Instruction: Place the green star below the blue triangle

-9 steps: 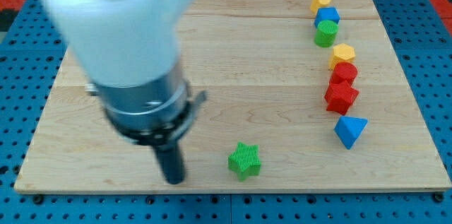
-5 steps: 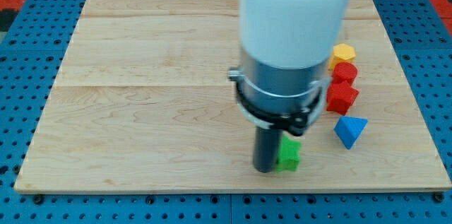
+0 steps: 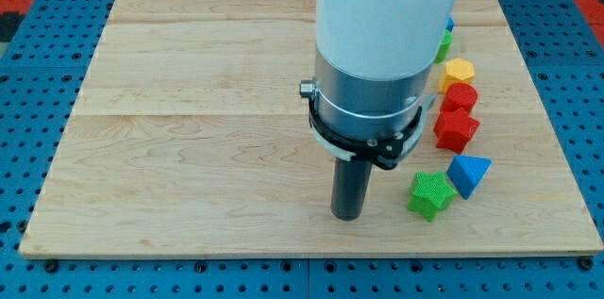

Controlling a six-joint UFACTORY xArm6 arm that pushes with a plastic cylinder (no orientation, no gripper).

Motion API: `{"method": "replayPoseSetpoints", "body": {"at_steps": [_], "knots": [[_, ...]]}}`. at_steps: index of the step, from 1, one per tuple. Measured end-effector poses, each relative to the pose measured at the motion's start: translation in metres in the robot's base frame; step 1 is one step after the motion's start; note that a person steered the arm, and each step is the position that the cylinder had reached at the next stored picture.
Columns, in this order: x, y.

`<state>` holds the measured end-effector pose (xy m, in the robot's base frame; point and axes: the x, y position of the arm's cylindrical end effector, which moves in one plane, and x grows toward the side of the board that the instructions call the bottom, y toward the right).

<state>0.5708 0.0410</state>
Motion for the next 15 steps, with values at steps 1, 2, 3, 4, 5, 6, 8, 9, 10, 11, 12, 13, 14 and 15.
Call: {"method": "replayPoseSetpoints", "body": {"at_steps": [1, 2, 3, 4, 5, 6, 8, 9, 10, 11, 12, 13, 14, 15], "knots": [[-0.008, 0.000], [-0.013, 0.000], [-0.013, -0.001], [-0.013, 0.012], [-0.013, 0.054], [-0.013, 0.071], [0.005, 0.103], [0.017, 0.117], [0.036, 0.121], [0.048, 0.123], [0.048, 0.141], [0.037, 0.173], [0.015, 0.175], [0.013, 0.176]]}}
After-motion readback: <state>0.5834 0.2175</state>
